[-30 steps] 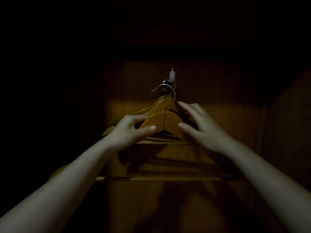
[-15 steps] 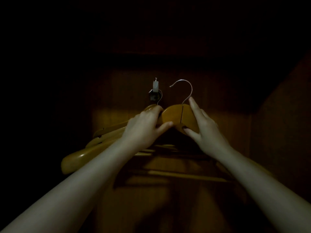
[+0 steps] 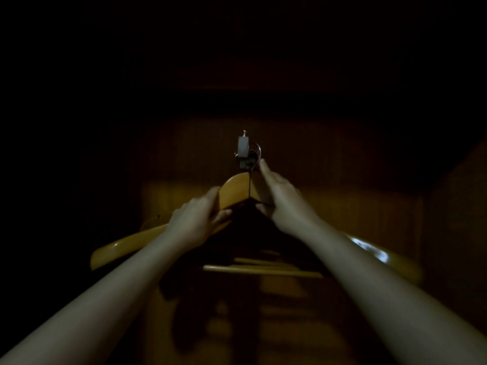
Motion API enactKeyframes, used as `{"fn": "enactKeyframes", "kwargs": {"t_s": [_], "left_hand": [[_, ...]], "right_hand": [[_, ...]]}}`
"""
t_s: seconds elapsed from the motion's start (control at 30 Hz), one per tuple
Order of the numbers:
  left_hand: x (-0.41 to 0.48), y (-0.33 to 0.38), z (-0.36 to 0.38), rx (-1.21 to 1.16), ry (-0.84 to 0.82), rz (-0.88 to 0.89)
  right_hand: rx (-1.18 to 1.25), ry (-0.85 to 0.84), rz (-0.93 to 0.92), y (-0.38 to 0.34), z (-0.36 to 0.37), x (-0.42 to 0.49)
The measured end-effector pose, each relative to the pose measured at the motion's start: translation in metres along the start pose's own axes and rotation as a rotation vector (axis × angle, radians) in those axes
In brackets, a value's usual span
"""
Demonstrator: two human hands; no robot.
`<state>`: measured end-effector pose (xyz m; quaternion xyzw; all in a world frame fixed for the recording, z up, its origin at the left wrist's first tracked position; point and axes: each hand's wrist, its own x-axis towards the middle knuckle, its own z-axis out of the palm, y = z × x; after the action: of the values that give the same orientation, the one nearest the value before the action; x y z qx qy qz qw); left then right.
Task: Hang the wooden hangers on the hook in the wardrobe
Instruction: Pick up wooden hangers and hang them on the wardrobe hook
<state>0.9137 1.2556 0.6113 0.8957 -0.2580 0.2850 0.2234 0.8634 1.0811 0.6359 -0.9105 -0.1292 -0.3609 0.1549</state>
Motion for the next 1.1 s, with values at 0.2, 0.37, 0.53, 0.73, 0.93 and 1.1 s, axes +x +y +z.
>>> {"fn": "enactKeyframes", "kwargs": {"t_s": [0.2, 0.37, 0.53, 0.73, 0.93, 1.1], "left_hand": [[-0.003, -0.014, 0.016, 0.028, 0.04, -0.014], [-0.007, -0.015, 0.024, 0.103, 0.159, 0.024], [-0.008, -0.014, 0.033, 0.157, 0.241, 0.029], [-0.021, -0.018, 0.033, 0.175, 0.216, 0.016], [-0.067, -0.022, 0.032, 0.101, 0.219, 0.134], [-0.112, -0.024, 0.025, 0.003, 0.038, 0.321]], "right_hand": [[0.195, 0.057, 0.042, 0.01, 0.025, -0.003], [0.082, 0.134, -0.005, 0.011, 0.029, -0.012], [-0.13, 0.157, -0.007, 0.007, 0.029, -0.018], [-0.311, 0.219, -0.032, -0.001, 0.029, -0.025], [-0.398, 0.131, 0.019, -0.021, 0.031, -0.064], [-0.344, 0.013, 0.05, -0.044, 0.033, -0.11]]}}
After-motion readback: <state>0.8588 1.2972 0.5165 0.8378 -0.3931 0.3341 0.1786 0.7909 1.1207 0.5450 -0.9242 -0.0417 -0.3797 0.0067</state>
